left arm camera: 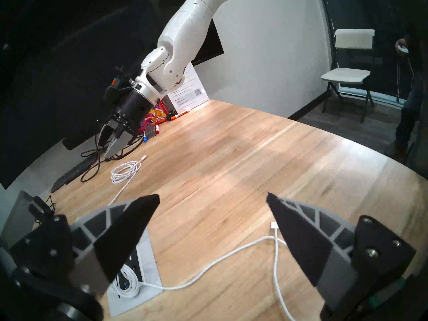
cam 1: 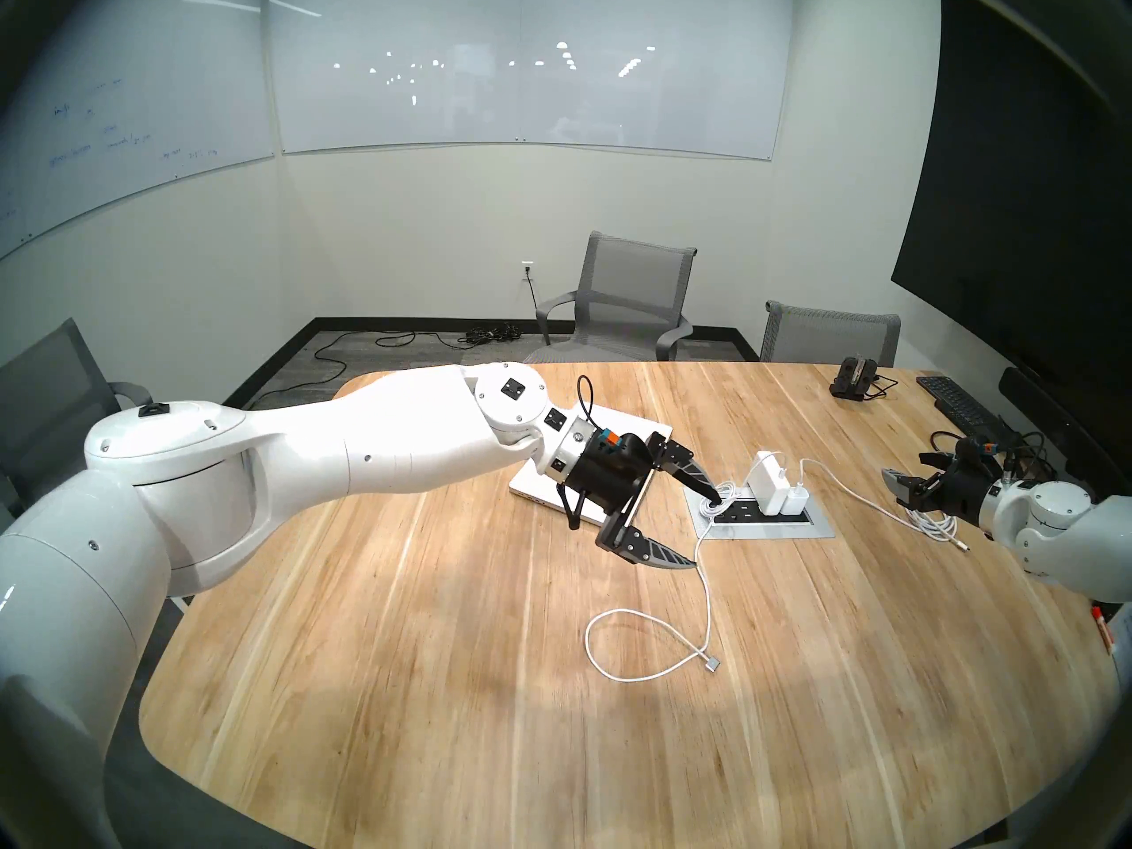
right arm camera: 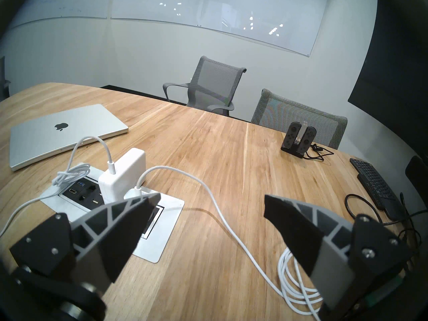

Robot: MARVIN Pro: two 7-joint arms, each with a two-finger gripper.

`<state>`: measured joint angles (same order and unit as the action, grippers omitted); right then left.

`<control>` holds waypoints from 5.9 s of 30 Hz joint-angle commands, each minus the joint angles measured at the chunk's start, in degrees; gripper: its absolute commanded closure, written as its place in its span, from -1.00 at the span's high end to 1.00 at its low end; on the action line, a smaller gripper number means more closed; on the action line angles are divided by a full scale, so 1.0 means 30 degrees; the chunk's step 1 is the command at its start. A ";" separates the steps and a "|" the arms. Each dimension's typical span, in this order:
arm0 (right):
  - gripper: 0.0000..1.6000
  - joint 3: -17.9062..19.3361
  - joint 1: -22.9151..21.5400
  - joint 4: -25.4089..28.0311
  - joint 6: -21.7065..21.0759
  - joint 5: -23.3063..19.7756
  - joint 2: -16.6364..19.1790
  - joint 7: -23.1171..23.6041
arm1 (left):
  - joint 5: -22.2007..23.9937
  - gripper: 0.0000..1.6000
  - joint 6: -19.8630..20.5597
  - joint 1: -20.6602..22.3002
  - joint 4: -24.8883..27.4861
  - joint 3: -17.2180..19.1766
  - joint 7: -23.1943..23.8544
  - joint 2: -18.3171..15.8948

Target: Plug the charging cable into the port of a MacBook

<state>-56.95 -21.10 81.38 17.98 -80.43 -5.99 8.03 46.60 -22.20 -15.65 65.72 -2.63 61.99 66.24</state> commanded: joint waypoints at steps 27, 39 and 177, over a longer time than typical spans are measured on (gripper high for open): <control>1.00 0.0181 -0.0265 0.0037 0.0110 0.0048 0.0043 0.0045 | -0.1501 1.00 0.2801 0.0930 0.0020 -0.0501 0.0836 0.2197; 1.00 0.0153 -0.0292 0.0039 0.0115 0.0050 0.0043 0.0049 | -0.2361 1.00 0.4078 0.0200 0.3239 -0.1309 -0.1518 0.0734; 1.00 0.0112 -0.0333 0.0042 0.0118 0.0049 0.0043 0.0050 | -0.4766 -1.00 0.2657 -0.2128 -0.1600 -0.2892 -0.3040 0.3497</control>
<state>-57.01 -21.17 81.38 17.98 -80.42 -5.99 8.04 31.69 -14.18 -22.20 60.66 -12.38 53.97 76.78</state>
